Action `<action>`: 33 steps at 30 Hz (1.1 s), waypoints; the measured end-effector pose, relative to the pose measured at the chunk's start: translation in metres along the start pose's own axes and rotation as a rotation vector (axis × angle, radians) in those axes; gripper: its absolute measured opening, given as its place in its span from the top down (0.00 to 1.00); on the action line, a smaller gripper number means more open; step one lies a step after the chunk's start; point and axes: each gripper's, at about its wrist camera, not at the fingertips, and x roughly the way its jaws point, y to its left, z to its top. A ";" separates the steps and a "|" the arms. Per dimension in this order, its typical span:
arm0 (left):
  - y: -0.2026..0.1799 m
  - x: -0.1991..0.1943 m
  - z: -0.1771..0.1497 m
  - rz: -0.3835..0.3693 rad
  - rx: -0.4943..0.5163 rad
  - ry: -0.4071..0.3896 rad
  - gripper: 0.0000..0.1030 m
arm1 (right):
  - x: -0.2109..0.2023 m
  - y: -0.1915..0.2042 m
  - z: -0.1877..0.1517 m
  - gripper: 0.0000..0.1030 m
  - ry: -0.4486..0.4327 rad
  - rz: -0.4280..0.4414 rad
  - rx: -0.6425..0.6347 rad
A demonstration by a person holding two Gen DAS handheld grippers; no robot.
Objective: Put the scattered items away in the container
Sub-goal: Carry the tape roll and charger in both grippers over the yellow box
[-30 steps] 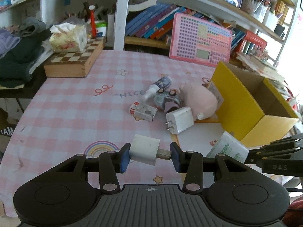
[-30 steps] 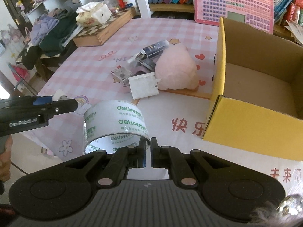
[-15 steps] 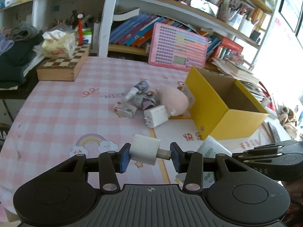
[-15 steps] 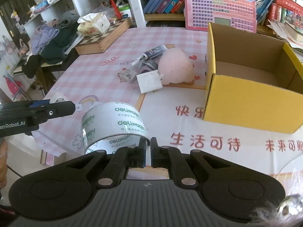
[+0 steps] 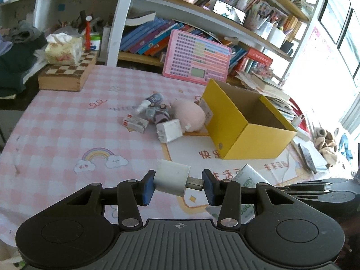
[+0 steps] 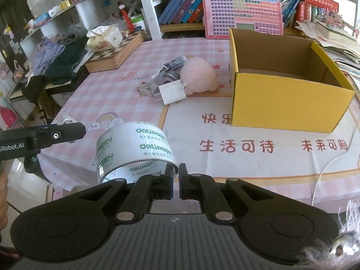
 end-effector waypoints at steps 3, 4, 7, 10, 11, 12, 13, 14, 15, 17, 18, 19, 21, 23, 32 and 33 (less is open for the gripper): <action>-0.005 -0.002 -0.003 -0.023 0.014 0.003 0.59 | -0.006 -0.001 -0.008 0.96 -0.003 -0.021 0.022; -0.006 -0.002 -0.004 -0.032 0.019 0.004 0.59 | -0.009 -0.002 -0.011 0.96 -0.004 -0.029 0.030; -0.012 -0.003 -0.006 -0.058 0.035 0.012 0.59 | -0.017 -0.005 -0.019 0.96 -0.012 -0.054 0.056; -0.017 -0.004 -0.007 -0.081 0.051 0.015 0.59 | -0.025 -0.007 -0.027 0.96 -0.021 -0.077 0.079; -0.018 -0.004 -0.008 -0.087 0.055 0.016 0.59 | -0.026 -0.008 -0.028 0.96 -0.023 -0.083 0.085; -0.019 -0.004 -0.008 -0.092 0.060 0.016 0.59 | -0.029 -0.009 -0.030 0.96 -0.026 -0.092 0.092; -0.021 -0.005 -0.008 -0.098 0.066 0.017 0.59 | -0.031 -0.010 -0.032 0.96 -0.030 -0.101 0.099; -0.022 -0.005 -0.008 -0.104 0.073 0.018 0.59 | -0.034 -0.011 -0.034 0.96 -0.033 -0.108 0.105; -0.024 -0.006 -0.009 -0.109 0.079 0.020 0.59 | -0.036 -0.012 -0.036 0.96 -0.036 -0.116 0.110; -0.027 -0.006 -0.009 -0.118 0.091 0.025 0.59 | -0.039 -0.014 -0.039 0.96 -0.039 -0.131 0.122; -0.028 -0.005 -0.009 -0.123 0.098 0.027 0.59 | -0.041 -0.014 -0.040 0.96 -0.040 -0.137 0.128; -0.030 -0.005 -0.009 -0.127 0.103 0.028 0.59 | -0.042 -0.015 -0.042 0.96 -0.041 -0.143 0.133; -0.033 -0.004 -0.009 -0.136 0.112 0.032 0.59 | -0.044 -0.017 -0.045 0.96 -0.041 -0.152 0.145; -0.036 -0.001 -0.009 -0.146 0.122 0.037 0.59 | -0.046 -0.019 -0.047 0.96 -0.043 -0.161 0.152; -0.053 0.013 -0.002 -0.199 0.155 0.050 0.59 | -0.054 -0.035 -0.052 0.96 -0.043 -0.208 0.184; -0.055 0.015 -0.002 -0.204 0.157 0.053 0.59 | -0.055 -0.037 -0.052 0.96 -0.043 -0.213 0.187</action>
